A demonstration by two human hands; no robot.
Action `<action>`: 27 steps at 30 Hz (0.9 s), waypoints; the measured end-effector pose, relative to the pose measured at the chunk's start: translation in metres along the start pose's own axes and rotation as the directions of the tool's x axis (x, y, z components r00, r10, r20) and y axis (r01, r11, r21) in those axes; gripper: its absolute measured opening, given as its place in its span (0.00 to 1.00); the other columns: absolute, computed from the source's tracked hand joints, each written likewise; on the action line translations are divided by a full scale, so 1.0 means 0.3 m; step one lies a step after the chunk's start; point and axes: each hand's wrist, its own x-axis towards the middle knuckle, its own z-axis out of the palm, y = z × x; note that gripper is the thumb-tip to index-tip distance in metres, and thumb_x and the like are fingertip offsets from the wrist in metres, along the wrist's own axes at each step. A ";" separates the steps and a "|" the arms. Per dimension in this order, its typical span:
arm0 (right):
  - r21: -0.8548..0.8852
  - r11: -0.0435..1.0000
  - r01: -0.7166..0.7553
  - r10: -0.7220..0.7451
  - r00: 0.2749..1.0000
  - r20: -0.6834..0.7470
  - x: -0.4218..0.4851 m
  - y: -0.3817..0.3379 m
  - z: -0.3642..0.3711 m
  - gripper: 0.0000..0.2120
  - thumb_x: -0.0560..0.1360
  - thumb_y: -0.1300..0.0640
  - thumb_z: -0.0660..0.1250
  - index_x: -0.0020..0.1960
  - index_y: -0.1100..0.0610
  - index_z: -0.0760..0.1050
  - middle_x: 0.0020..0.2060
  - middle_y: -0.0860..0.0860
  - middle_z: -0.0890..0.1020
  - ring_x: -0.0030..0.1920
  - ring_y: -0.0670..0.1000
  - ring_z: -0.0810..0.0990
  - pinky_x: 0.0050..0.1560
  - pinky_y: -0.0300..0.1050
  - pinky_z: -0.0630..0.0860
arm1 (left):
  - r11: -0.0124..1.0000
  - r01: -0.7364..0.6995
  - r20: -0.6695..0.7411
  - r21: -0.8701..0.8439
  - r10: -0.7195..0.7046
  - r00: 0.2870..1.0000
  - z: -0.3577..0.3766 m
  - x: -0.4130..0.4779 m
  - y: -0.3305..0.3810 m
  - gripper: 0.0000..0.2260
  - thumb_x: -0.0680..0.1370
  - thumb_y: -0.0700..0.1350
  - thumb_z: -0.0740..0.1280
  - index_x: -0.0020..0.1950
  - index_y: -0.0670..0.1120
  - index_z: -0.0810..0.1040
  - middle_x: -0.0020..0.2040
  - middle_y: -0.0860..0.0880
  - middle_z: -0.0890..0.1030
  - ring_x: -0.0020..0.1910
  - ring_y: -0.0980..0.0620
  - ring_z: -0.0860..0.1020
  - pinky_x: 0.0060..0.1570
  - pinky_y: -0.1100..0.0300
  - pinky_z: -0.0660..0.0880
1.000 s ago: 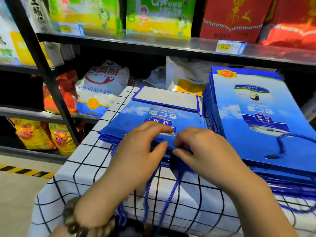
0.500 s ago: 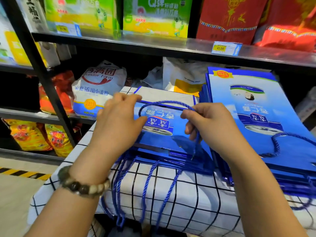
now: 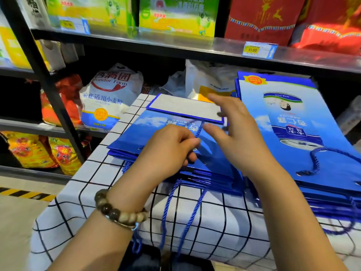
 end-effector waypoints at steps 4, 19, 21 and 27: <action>-0.015 0.986 0.166 -0.159 0.965 0.209 -0.044 0.030 0.003 0.15 0.74 0.58 0.66 0.60 0.52 0.76 0.52 0.43 0.77 0.55 0.36 0.70 0.56 0.24 0.62 | 0.993 -0.017 0.053 -0.115 0.023 0.998 -0.003 -0.004 0.002 0.11 0.77 0.38 0.62 0.39 0.51 0.76 0.33 0.49 0.79 0.31 0.54 0.76 0.40 0.59 0.75; -0.273 0.961 0.047 0.015 0.975 0.221 -0.069 0.033 -0.037 0.05 0.77 0.55 0.62 0.46 0.52 0.77 0.43 0.48 0.80 0.45 0.50 0.76 0.49 0.48 0.73 | 0.849 -0.287 0.103 0.443 0.270 0.957 -0.036 -0.062 -0.072 0.21 0.67 0.61 0.63 0.57 0.57 0.78 0.55 0.59 0.80 0.58 0.58 0.75 0.57 0.58 0.71; -0.357 0.933 0.052 0.066 0.949 0.309 -0.075 0.031 -0.043 0.06 0.78 0.55 0.58 0.48 0.52 0.74 0.47 0.49 0.79 0.48 0.52 0.75 0.49 0.51 0.73 | 0.826 -0.285 0.132 0.486 0.253 0.958 -0.046 -0.075 -0.106 0.21 0.68 0.61 0.59 0.56 0.56 0.80 0.55 0.57 0.81 0.58 0.53 0.77 0.55 0.54 0.74; -0.381 0.924 0.026 0.152 0.890 0.431 -0.087 0.030 -0.039 0.06 0.79 0.56 0.55 0.45 0.50 0.67 0.45 0.47 0.76 0.47 0.52 0.74 0.48 0.50 0.73 | 0.746 -0.381 0.074 0.546 0.410 0.909 -0.032 -0.095 -0.152 0.16 0.72 0.53 0.58 0.48 0.51 0.84 0.47 0.54 0.85 0.48 0.50 0.83 0.50 0.49 0.75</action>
